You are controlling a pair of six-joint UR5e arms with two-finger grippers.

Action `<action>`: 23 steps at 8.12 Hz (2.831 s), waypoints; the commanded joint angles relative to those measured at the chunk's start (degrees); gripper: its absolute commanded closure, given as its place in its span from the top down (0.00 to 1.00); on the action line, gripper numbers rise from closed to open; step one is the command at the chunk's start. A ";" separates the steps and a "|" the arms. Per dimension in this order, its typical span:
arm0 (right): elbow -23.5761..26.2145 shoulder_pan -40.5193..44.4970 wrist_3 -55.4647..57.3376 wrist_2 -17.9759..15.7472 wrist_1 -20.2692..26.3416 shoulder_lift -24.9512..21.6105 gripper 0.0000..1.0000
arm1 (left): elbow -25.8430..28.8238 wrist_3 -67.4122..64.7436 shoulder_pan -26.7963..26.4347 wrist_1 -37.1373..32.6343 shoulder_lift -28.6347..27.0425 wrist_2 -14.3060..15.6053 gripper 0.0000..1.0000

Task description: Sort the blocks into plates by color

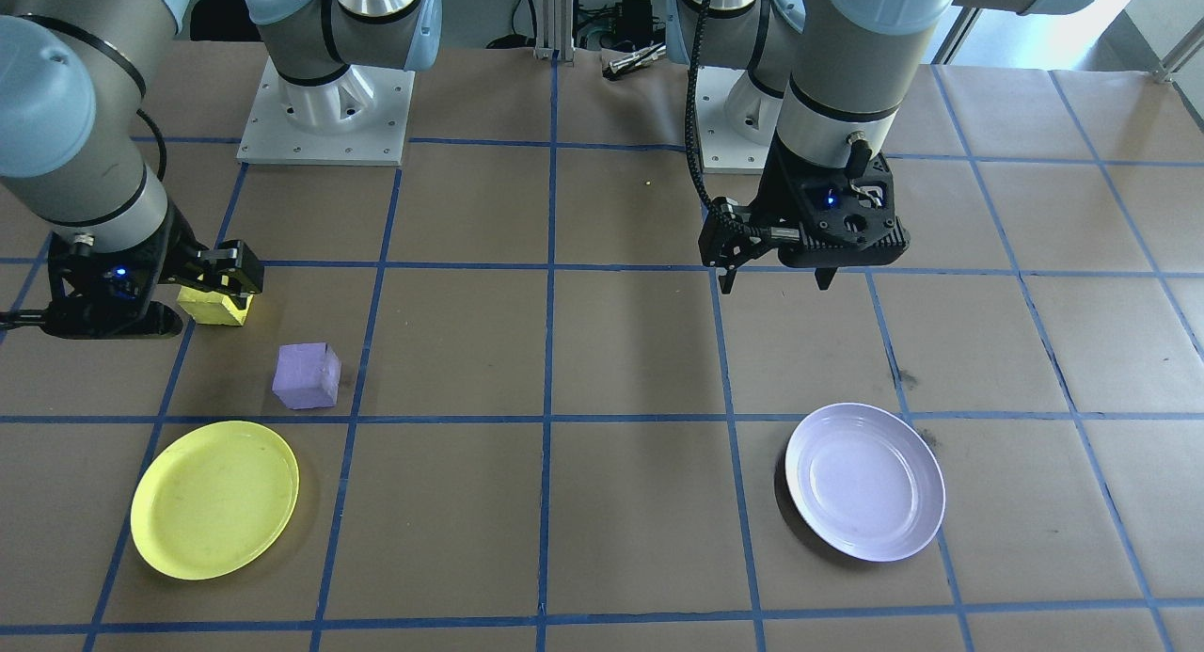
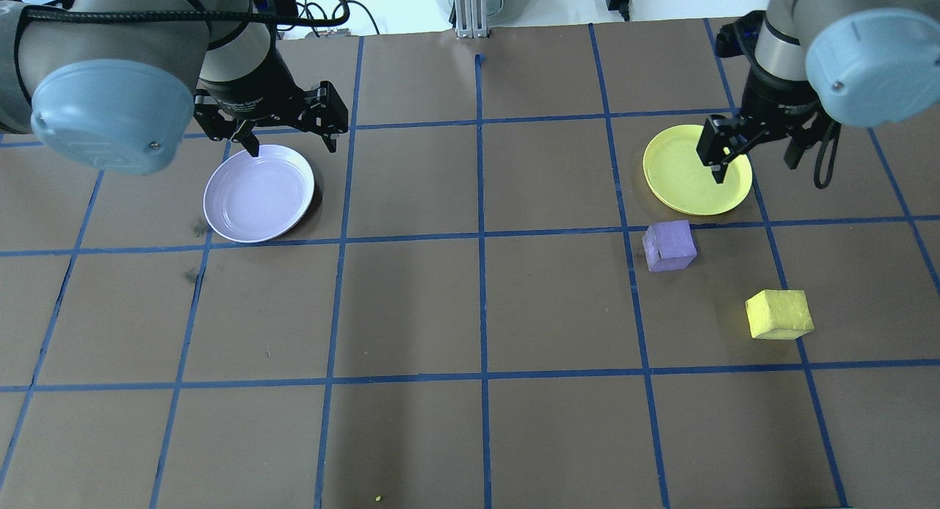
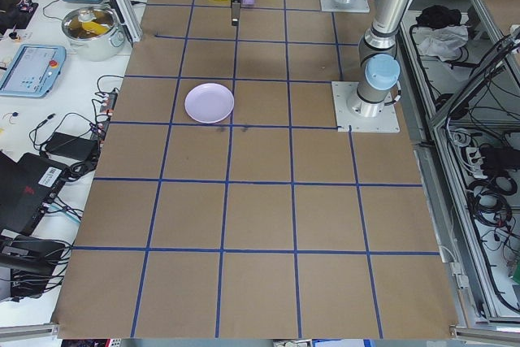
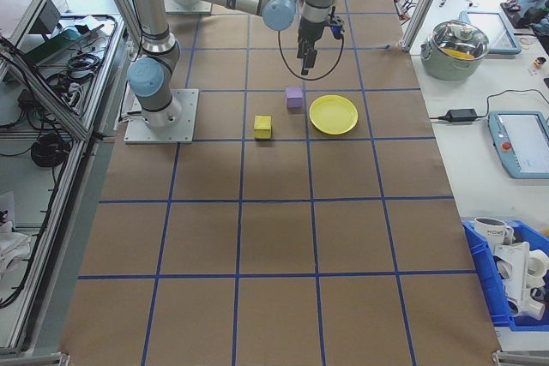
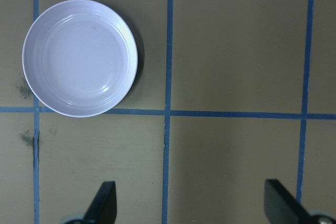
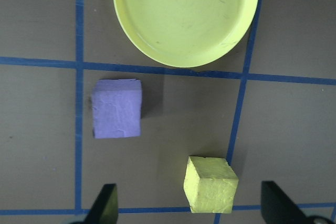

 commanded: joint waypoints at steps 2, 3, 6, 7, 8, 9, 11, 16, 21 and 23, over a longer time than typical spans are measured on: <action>20.09 -11.95 -14.51 0.23 -18.08 -3.65 0.97 | -0.05 0.09 0.00 -0.03 -0.06 0.09 1.00; 25.19 -16.24 -17.17 1.45 -21.62 -3.83 0.97 | -0.05 0.09 0.00 -0.03 -0.06 0.09 1.00; 30.07 -18.48 -19.05 6.99 -25.17 -1.39 0.99 | -0.05 0.09 0.09 -0.12 -0.06 0.00 1.00; 30.34 -18.57 -19.22 6.48 -25.61 0.37 0.98 | -0.05 0.09 0.09 0.06 -0.15 0.00 1.00; 30.43 -18.57 -19.05 3.95 -27.88 1.51 0.98 | -0.05 0.09 0.09 -0.03 -0.15 0.09 1.00; 30.60 -18.57 -18.35 2.27 -28.59 1.61 0.98 | -0.05 0.00 0.09 -0.03 -0.15 0.00 1.00; 30.78 -18.57 -17.38 2.17 -28.43 2.05 0.71 | -0.05 0.00 0.09 0.06 -0.33 0.00 1.00; 20.04 -17.87 -15.09 3.30 -17.50 0.91 0.31 | -0.05 0.09 0.09 -0.03 -0.15 0.09 1.00; -14.21 -5.32 -9.39 5.94 -6.18 22.50 0.34 | -0.05 0.09 0.44 -0.03 -0.33 0.00 1.00; -13.96 -3.63 -5.25 6.12 -8.46 24.90 0.38 | -0.05 0.09 0.53 -0.03 -0.33 0.00 1.00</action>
